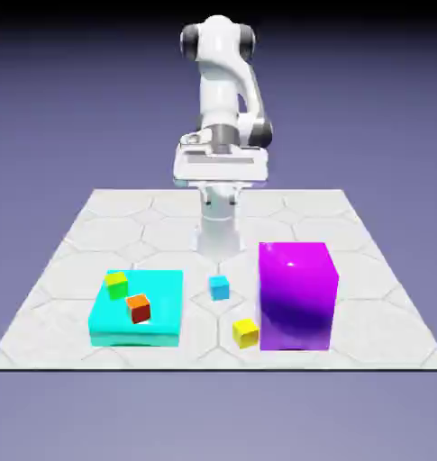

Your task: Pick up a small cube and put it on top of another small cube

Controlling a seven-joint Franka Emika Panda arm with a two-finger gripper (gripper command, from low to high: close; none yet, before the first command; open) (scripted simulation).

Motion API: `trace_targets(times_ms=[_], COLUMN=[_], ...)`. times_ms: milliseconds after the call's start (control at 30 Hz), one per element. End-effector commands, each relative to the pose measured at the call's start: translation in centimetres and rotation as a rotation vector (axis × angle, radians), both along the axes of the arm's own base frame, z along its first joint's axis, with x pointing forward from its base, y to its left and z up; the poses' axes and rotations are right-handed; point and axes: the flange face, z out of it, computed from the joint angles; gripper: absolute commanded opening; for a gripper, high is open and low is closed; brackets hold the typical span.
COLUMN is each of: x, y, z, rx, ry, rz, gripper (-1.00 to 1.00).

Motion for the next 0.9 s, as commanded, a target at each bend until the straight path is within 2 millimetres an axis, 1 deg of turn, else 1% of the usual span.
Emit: trace_targets(times_ms=[0,200,400,600,800,867], x=[0.7,4.5,7.0,8.4,8.9,8.9], y=[-0.3,-1.6,-2.3,-2.3,-1.3,-1.3], z=[-0.9,-7.0,-13.9,-21.1,-27.9,-28.1], rx=[0.029,0.208,0.392,0.580,0.770,0.777], ry=[0.046,0.318,0.592,0.877,1.179,1.191], rz=[-0.037,-0.265,-0.500,-0.736,-0.960,-0.968], gripper=[0.00,0.00,0.00,0.00,0.00,0.00])
